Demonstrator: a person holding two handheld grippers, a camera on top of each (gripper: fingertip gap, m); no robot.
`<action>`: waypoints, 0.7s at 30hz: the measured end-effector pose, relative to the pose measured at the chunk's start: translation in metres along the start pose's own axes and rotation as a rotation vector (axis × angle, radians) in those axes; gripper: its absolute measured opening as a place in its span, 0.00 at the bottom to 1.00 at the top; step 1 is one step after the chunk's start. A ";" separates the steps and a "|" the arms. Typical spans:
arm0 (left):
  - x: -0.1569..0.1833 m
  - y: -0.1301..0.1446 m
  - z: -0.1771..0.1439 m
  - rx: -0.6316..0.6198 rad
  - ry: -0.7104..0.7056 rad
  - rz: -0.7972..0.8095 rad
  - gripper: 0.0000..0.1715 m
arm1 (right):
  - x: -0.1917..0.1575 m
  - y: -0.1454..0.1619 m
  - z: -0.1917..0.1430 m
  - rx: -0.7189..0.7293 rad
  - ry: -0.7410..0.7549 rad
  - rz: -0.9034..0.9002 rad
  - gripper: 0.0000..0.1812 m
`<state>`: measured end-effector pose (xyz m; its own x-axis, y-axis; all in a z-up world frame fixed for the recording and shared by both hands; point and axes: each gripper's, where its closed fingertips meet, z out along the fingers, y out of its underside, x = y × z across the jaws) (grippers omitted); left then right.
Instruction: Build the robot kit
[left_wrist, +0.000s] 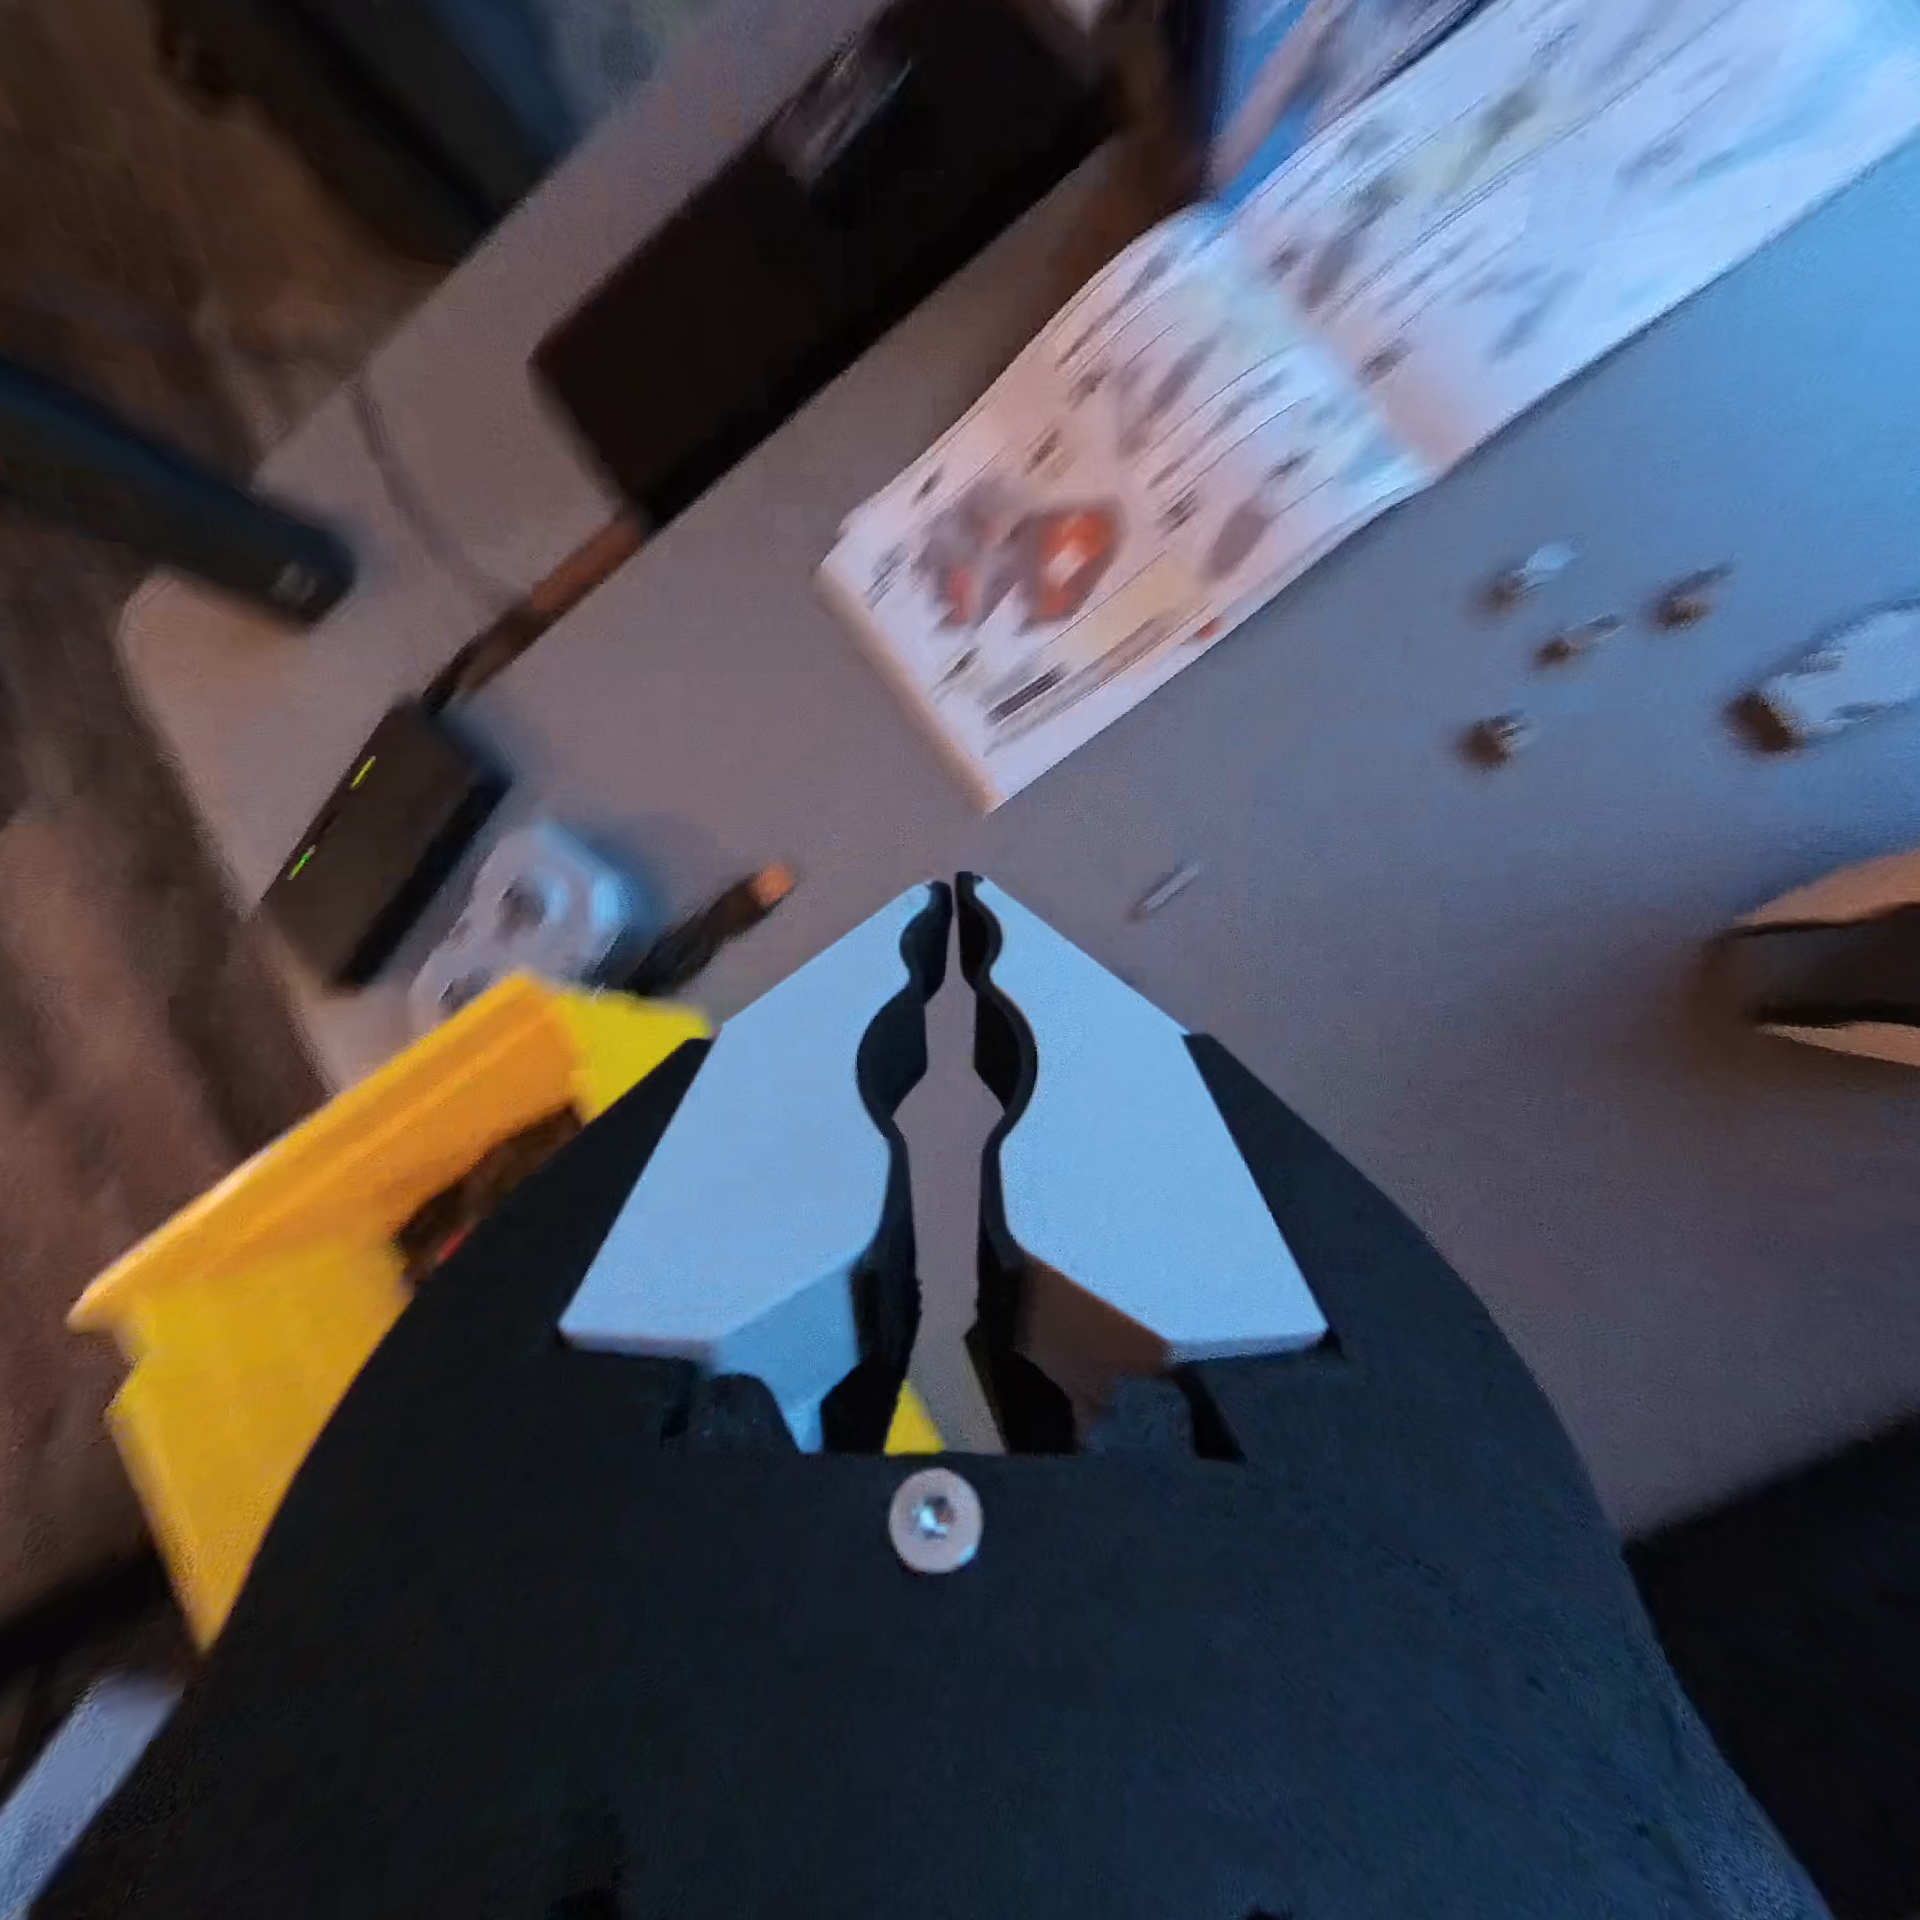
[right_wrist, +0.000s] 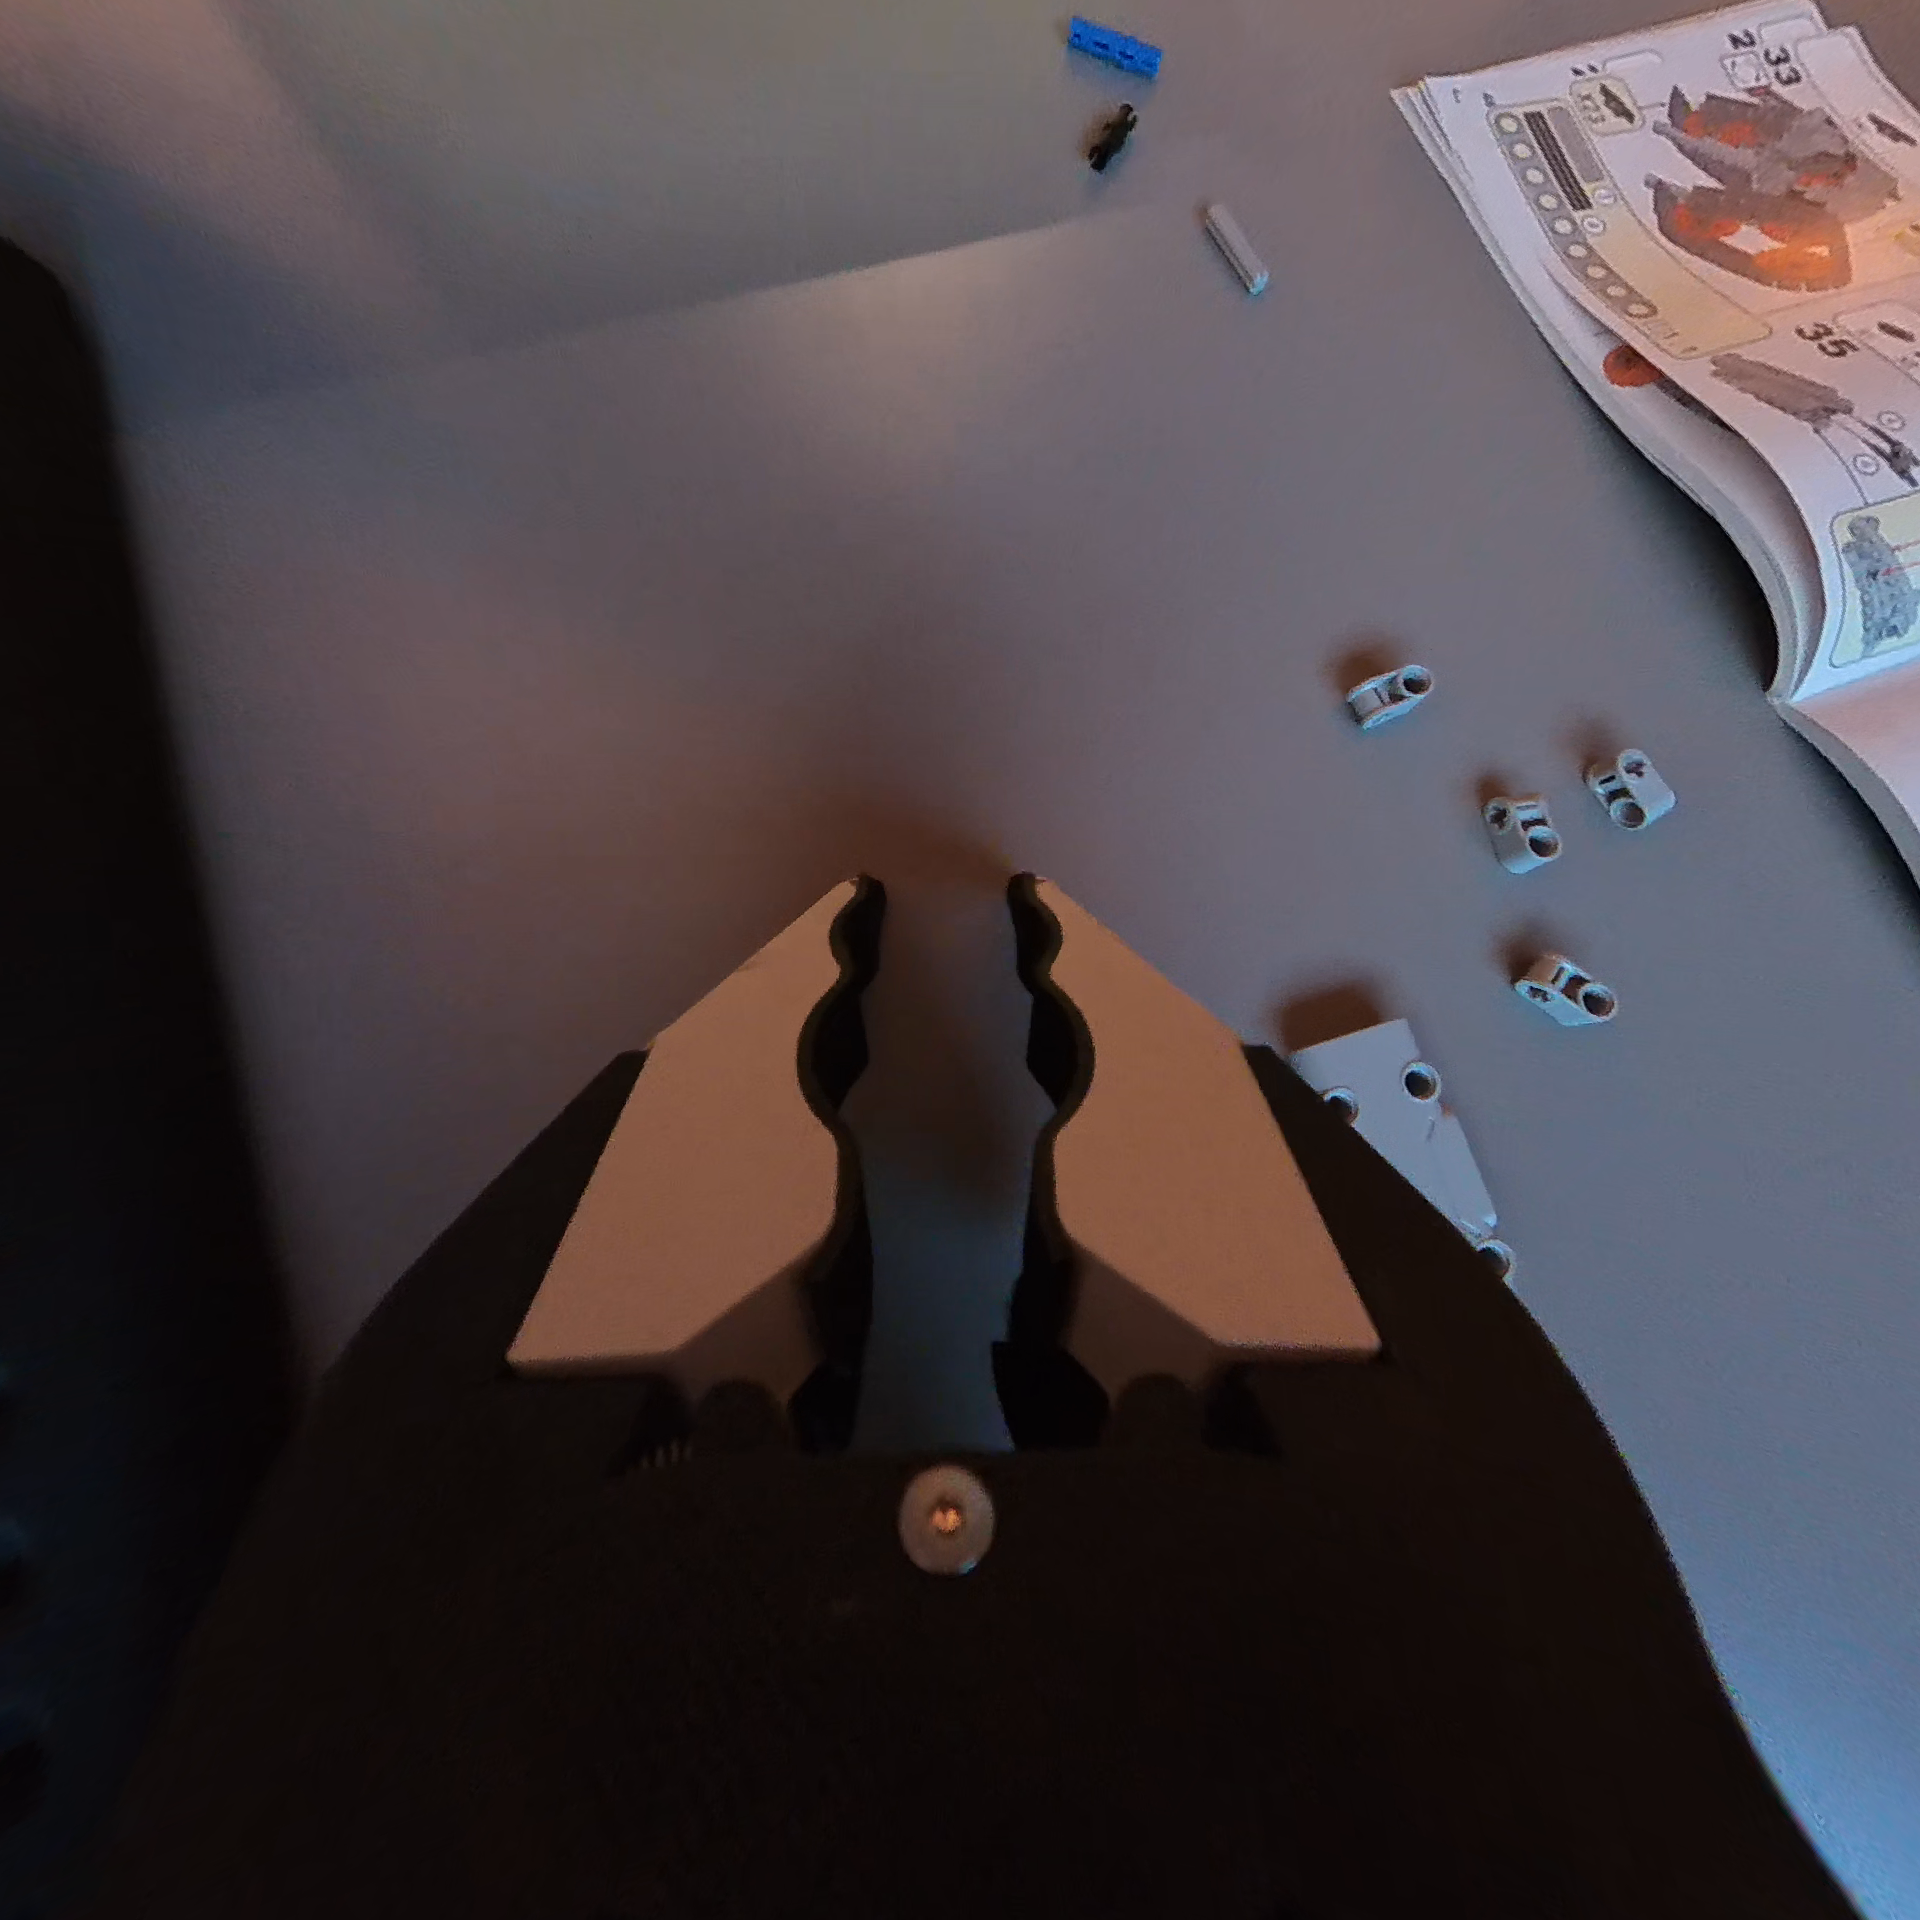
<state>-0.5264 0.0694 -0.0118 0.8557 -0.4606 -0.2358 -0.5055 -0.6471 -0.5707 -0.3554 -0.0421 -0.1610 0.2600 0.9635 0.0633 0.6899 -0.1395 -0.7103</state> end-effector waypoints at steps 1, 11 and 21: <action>-0.013 0.011 0.002 -0.072 -0.078 -0.020 0.00 | 0.000 0.000 0.000 -0.008 0.004 0.005 0.16; 0.000 0.096 0.038 -0.554 0.047 0.006 0.00 | -0.010 -0.002 0.003 0.005 -0.037 0.043 0.17; 0.027 0.128 0.067 -0.764 0.303 -0.063 0.00 | -0.013 -0.001 0.001 -0.008 -0.037 0.009 0.16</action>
<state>-0.5609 0.0146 -0.1443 0.8736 -0.4825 0.0633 -0.4865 -0.8621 0.1419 -0.3607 -0.0546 -0.1617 0.2415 0.9699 0.0308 0.6932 -0.1503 -0.7049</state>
